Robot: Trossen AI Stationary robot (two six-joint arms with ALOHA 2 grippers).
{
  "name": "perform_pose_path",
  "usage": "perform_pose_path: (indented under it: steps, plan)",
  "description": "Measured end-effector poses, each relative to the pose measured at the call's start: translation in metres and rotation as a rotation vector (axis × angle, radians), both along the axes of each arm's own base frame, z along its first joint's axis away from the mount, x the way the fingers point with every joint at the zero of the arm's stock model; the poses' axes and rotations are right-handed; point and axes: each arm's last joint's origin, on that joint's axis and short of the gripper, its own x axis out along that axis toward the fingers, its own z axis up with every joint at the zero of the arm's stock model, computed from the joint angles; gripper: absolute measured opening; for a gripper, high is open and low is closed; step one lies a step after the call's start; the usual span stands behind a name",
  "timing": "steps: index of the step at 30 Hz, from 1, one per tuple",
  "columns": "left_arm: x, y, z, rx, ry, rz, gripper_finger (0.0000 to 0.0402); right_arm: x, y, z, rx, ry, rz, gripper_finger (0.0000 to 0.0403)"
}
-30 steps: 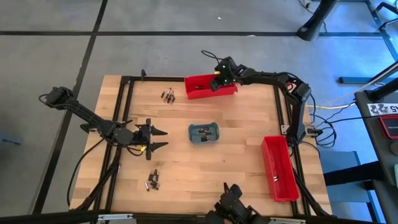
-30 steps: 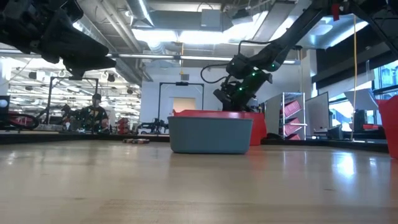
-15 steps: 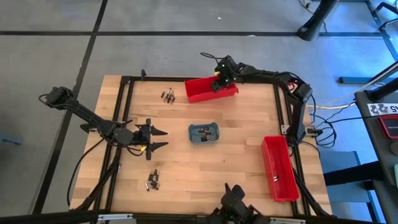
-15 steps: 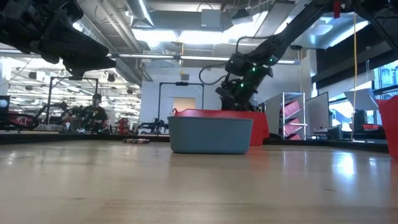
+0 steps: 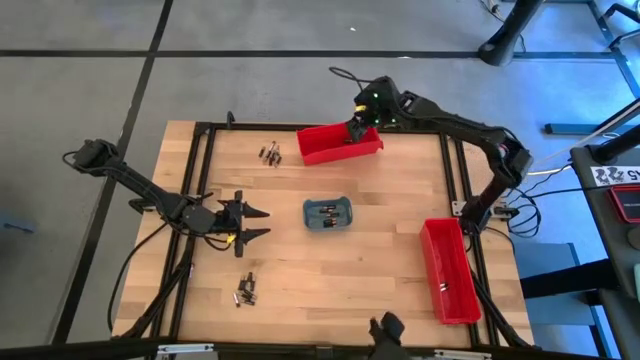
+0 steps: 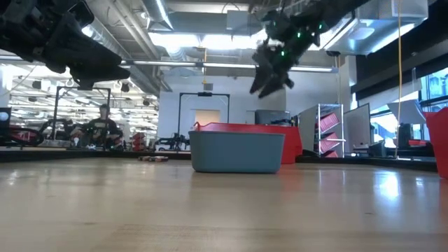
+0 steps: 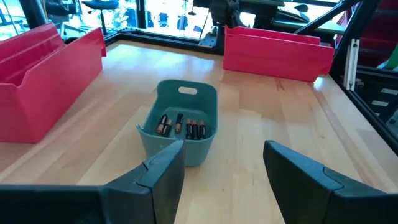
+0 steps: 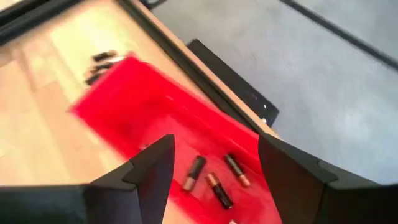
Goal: Sort batteries
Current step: Put the black battery into the blue bin
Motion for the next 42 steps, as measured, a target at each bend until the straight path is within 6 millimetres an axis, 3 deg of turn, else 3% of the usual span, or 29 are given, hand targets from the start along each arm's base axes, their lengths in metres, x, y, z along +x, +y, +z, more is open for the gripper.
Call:
perform_pose_path:
  steps: [5,11,17,22,26,31,36,42]
  plan:
    - [0.0,0.0,0.0,0.001,0.002,0.0,0.0205,0.014,0.041,0.018,-0.101,-0.002,0.125,0.0234]
    - [0.0,0.0,0.0,0.001,0.002,0.0,0.0205,0.043,0.106,0.016,-0.175,0.01,0.363,0.0234]
    - [0.0,0.002,0.0,-0.018,-0.009,0.057,0.0205,0.064,0.173,-0.017,-0.286,-0.109,0.588,0.0234]
    - [-0.002,0.015,-0.002,-0.138,-0.083,0.395,0.0205,0.073,0.208,-0.049,-0.322,-0.243,0.666,0.0234]
    - [-0.003,0.031,-0.012,-0.148,-0.046,0.567,0.0205,0.081,0.224,-0.066,-0.31,-0.352,0.665,0.0234]
    - [-0.003,0.063,-0.023,-0.17,0.067,0.705,0.0205,0.09,0.232,-0.084,-0.303,-0.364,0.681,0.0234]
    - [-0.006,0.1,-0.021,-0.137,0.138,0.821,0.0205,0.091,0.232,-0.087,-0.286,-0.369,0.671,0.0234]
    - [-0.017,0.145,-0.021,-0.223,0.209,0.879,0.0205,0.091,0.232,-0.087,-0.28,-0.372,0.667,0.0234]
